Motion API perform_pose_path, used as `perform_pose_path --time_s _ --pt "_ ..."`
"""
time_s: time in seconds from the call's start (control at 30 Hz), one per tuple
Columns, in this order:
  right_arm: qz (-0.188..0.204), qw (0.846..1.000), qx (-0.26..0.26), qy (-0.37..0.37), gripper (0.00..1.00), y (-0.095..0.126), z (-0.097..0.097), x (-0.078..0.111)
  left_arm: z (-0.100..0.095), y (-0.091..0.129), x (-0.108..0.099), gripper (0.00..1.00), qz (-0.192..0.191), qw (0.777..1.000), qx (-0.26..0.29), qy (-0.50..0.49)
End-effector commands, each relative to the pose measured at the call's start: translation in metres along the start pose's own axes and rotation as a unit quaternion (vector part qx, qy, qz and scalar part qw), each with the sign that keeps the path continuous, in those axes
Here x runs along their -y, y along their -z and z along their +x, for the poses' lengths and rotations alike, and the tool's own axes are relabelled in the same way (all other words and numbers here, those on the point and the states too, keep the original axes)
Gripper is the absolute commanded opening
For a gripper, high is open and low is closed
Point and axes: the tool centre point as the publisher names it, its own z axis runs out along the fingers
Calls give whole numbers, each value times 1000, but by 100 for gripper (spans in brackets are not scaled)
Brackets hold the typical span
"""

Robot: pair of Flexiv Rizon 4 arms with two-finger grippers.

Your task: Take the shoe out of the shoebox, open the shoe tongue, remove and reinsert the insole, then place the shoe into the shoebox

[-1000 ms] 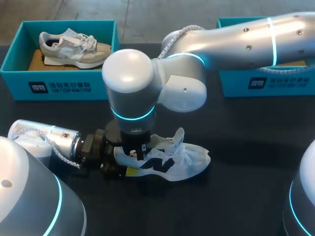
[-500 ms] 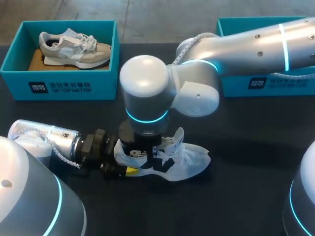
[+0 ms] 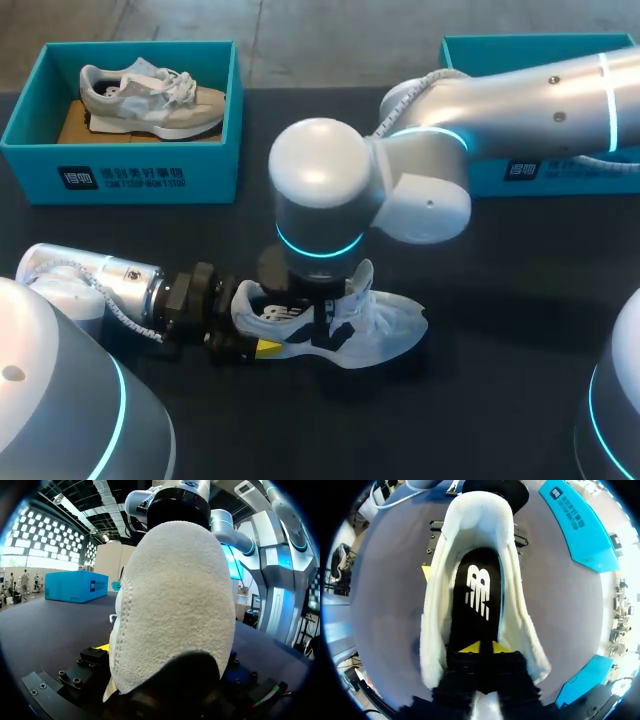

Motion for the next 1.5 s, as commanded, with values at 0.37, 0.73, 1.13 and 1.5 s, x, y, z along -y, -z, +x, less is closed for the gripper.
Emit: perform_pose_path --time_s 0.37,0.73,1.13,1.5 --pt "-4 1000 -8 -9 36 -6 0 13 -1 0 -2 0 0 1000 1 0" --pt "-11 1000 -14 -16 35 -15 6 12 -1 0 -2 0 0 1000 1 0" --pt "-11 999 -32 -2 33 -30 -2 -3 -1 0 -2 0 0 1000 1 0" --pt "-8 998 -65 -14 33 -45 14 -2 -1 0 -2 0 0 1000 1 0"
